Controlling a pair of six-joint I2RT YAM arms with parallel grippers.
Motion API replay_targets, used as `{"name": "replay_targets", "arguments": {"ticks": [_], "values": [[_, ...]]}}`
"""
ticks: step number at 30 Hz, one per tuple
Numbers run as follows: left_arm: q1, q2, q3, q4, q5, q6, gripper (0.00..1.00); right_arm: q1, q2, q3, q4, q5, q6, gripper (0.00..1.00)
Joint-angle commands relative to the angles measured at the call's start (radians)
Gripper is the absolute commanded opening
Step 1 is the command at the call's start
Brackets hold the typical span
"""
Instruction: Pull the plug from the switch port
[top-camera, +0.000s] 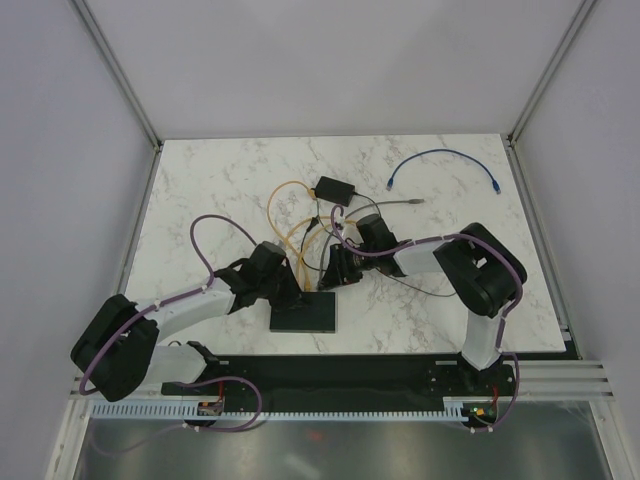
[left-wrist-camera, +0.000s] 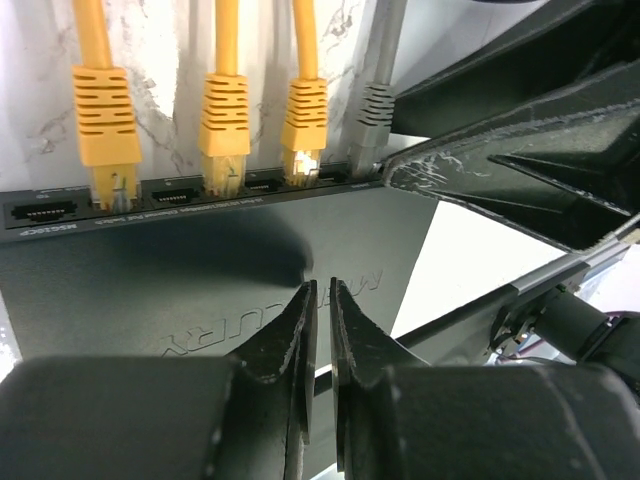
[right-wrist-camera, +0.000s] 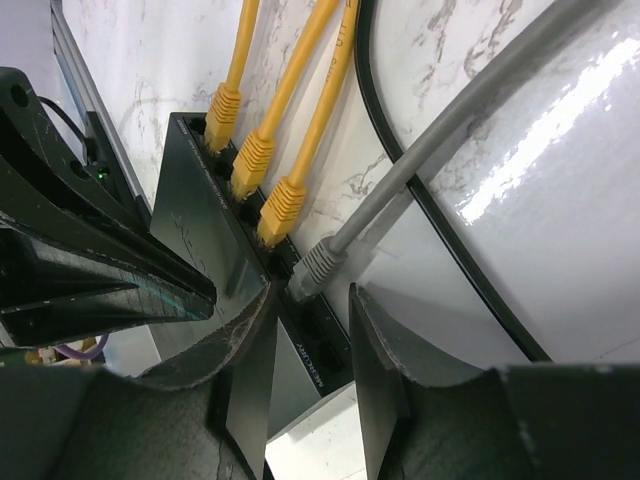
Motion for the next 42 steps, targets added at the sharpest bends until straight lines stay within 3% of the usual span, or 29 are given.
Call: {"name": "replay_targets", "arguments": {"ticks": [1, 7, 11, 19, 23, 26, 34, 42], "values": [[0.003, 0.002, -0.005, 0.042, 0.022, 0.024, 0.17, 0.000, 0.031, 0.028, 0.036, -0.025, -0.011, 0.43], [0.003, 0.015, -0.010, 0.062, 0.036, 0.021, 0.16, 0.000, 0.065, 0.025, 0.088, -0.042, 0.033, 0.43], [0.003, 0.016, -0.016, 0.073, 0.042, 0.018, 0.16, -0.001, 0.068, 0.017, 0.106, -0.021, 0.052, 0.36], [0.003, 0.015, -0.019, 0.076, 0.045, 0.020, 0.16, -0.001, 0.091, 0.003, 0.124, -0.008, 0.069, 0.33], [0.005, 0.018, -0.022, 0.078, 0.045, 0.020, 0.16, -0.001, 0.092, -0.006, 0.120, -0.001, 0.063, 0.08], [0.003, 0.019, -0.030, 0.081, 0.043, 0.006, 0.16, -0.001, 0.082, -0.017, 0.123, 0.025, 0.064, 0.00], [0.003, 0.034, -0.045, 0.079, 0.053, -0.017, 0.16, -0.003, 0.072, -0.017, 0.154, 0.114, 0.110, 0.00], [0.003, 0.048, -0.054, 0.081, 0.063, -0.014, 0.15, -0.013, 0.046, -0.070, 0.331, 0.205, 0.277, 0.00]]}}
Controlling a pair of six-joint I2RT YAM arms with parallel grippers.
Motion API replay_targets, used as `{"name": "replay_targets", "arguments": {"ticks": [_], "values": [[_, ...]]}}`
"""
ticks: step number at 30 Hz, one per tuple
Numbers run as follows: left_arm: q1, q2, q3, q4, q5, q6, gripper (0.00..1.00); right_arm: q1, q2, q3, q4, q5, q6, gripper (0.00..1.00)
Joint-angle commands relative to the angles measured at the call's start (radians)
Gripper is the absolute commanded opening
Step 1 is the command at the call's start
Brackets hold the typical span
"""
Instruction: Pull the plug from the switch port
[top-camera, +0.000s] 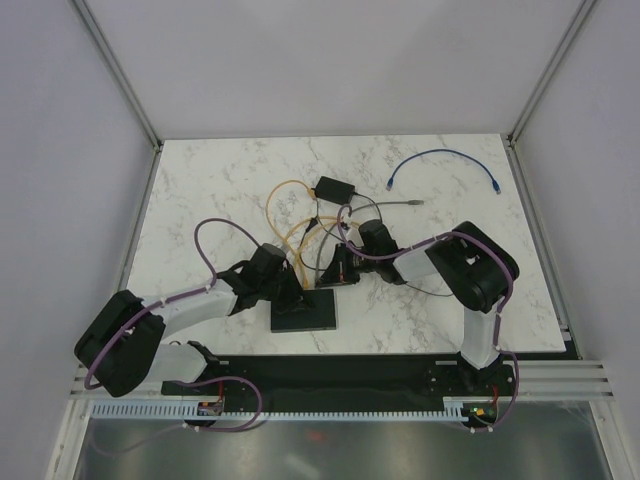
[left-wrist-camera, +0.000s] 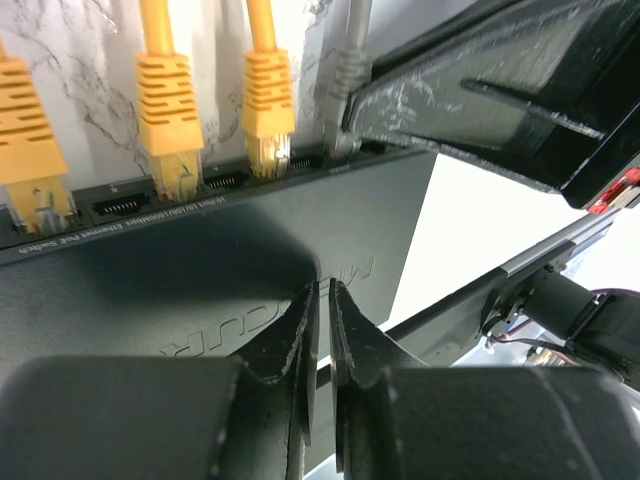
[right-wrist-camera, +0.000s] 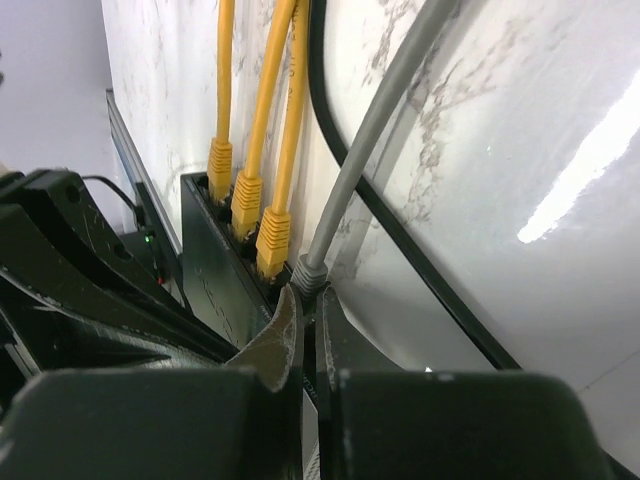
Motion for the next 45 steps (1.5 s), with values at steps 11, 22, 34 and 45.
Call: {"name": "replay_targets", "arguments": {"ticks": [11, 22, 34, 45], "values": [[0.002, 0.066, 0.011, -0.015, 0.014, 0.017, 0.15, -0.017, 0.006, -0.044, 0.157, 0.218, 0.093, 0.00], [0.002, 0.070, 0.014, -0.015, 0.015, 0.031, 0.14, 0.005, -0.106, -0.199, 0.162, 0.398, 0.199, 0.00], [0.002, 0.025, 0.021, -0.034, 0.014, 0.063, 0.14, 0.034, -0.106, -0.136, 0.111, 0.266, 0.036, 0.00], [0.002, -0.078, -0.009, -0.069, -0.041, 0.080, 0.15, -0.015, -0.089, -0.103, 0.063, 0.104, -0.010, 0.09]]}}
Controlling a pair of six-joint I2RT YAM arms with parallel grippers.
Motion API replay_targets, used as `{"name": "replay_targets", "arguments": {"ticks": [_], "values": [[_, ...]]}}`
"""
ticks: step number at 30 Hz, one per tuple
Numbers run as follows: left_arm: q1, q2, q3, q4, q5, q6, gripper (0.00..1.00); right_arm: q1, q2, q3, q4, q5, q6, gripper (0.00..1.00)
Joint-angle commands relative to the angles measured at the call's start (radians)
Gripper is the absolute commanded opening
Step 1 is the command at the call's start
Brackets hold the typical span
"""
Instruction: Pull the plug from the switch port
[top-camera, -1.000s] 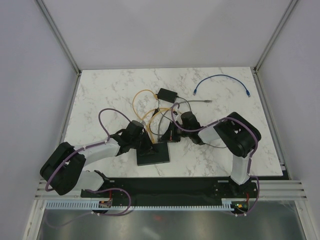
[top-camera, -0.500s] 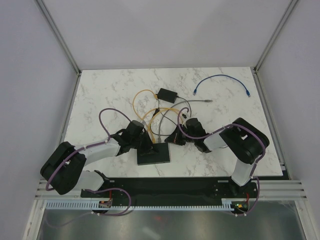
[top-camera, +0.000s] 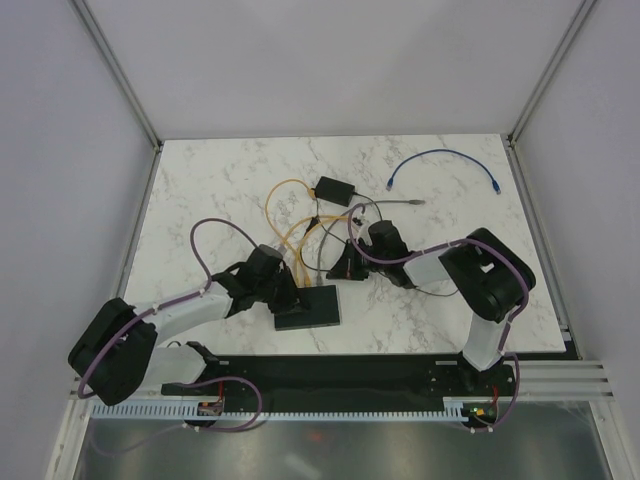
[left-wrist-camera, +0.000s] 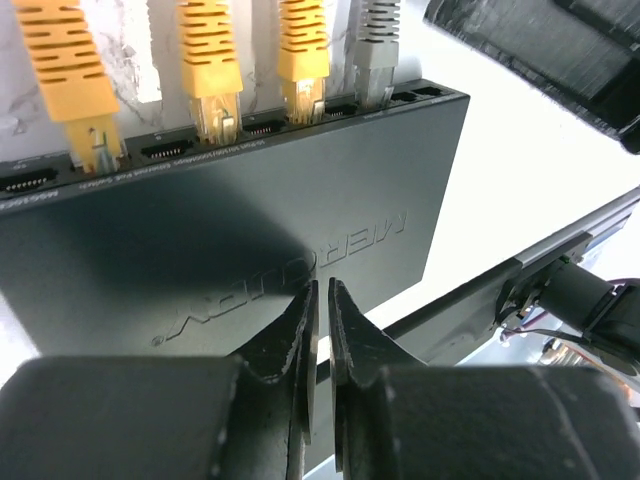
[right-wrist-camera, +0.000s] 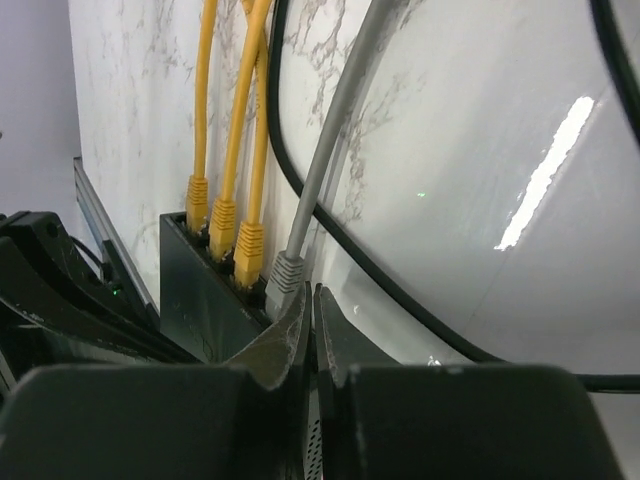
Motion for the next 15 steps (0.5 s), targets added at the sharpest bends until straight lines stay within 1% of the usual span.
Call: {"name": "replay_targets", "arguments": {"ticks": [1, 5, 9, 13, 15], "values": [[-0.005, -0.041, 0.007, -0.031, -0.049, 0.047, 0.15, 0.005, 0.013, -0.032, 0.045, -0.083, 0.002, 0.09], [-0.005, -0.050, 0.030, -0.045, -0.062, 0.058, 0.16, 0.006, 0.011, -0.093, 0.109, -0.104, 0.026, 0.08], [-0.005, -0.042, 0.052, -0.051, -0.062, 0.066, 0.17, 0.013, 0.007, -0.150, 0.176, -0.164, 0.046, 0.07], [-0.005, -0.035, 0.046, -0.048, -0.062, 0.061, 0.17, 0.013, -0.033, -0.159, 0.161, -0.169, 0.030, 0.08], [-0.005, -0.025, 0.040, -0.048, -0.060, 0.058, 0.17, 0.011, -0.045, -0.136, 0.132, -0.153, 0.011, 0.13]]}}
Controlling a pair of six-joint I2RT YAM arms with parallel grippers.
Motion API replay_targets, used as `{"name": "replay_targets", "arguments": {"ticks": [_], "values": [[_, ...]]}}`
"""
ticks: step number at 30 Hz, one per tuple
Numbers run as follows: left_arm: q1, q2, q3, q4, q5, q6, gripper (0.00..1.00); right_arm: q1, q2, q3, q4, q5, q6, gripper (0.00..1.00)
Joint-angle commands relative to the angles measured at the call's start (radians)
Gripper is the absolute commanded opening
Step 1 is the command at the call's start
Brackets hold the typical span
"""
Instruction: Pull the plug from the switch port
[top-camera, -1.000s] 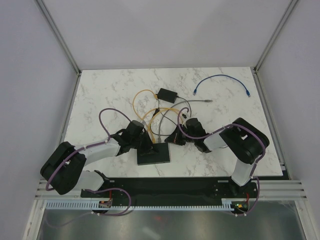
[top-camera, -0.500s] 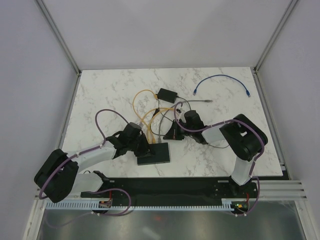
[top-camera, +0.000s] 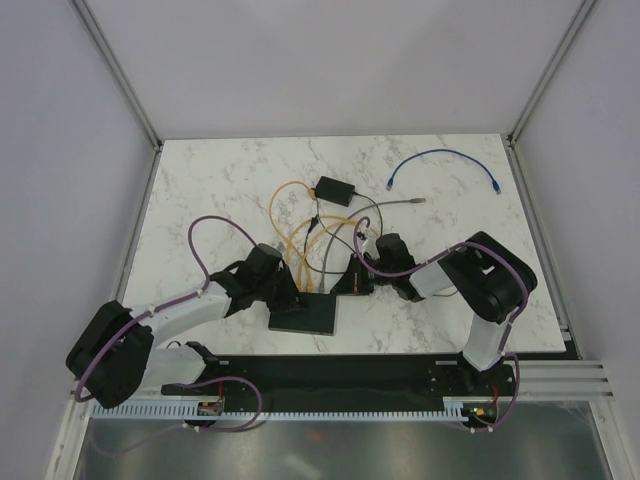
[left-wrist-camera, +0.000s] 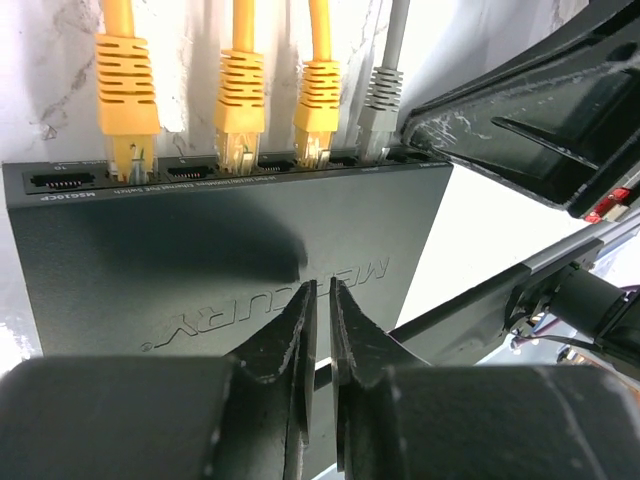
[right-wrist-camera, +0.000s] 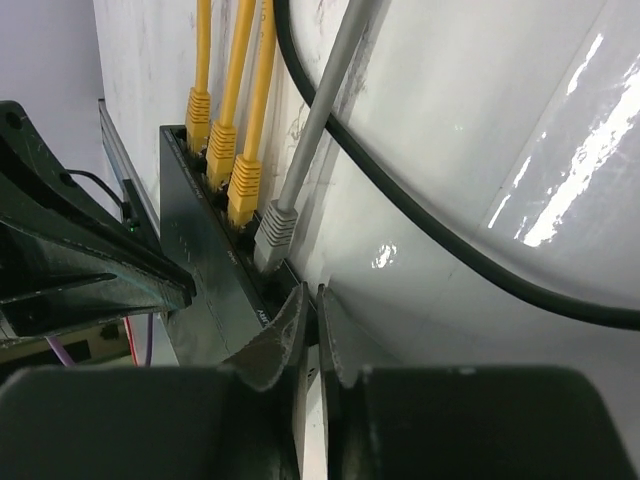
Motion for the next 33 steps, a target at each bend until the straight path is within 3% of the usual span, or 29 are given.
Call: {"name": "replay_targets", "arguments": {"ticks": [1, 3, 5, 11, 27, 33], "values": [[-0.005, 0.010, 0.023, -0.001, -0.020, 0.030, 0.17, 0.002, -0.039, 0.017, -0.001, -0.028, -0.032, 0.16], [-0.005, 0.024, 0.019, 0.002, -0.015, 0.026, 0.17, -0.004, -0.035, 0.028, 0.021, -0.043, -0.013, 0.29], [-0.005, 0.032, 0.016, 0.006, -0.009, 0.021, 0.17, -0.015, -0.030, 0.043, 0.040, -0.055, -0.004, 0.35], [-0.005, 0.035, -0.011, 0.023, -0.002, 0.009, 0.17, -0.024, 0.051, 0.091, 0.063, -0.107, 0.013, 0.40], [-0.005, 0.035, -0.020, 0.054, 0.018, -0.001, 0.17, -0.010, 0.137, 0.113, 0.112, -0.161, 0.045, 0.42], [-0.005, 0.035, -0.017, 0.054, 0.018, 0.003, 0.17, -0.008, 0.133, 0.134, -0.006, -0.178, -0.062, 0.40]]}}
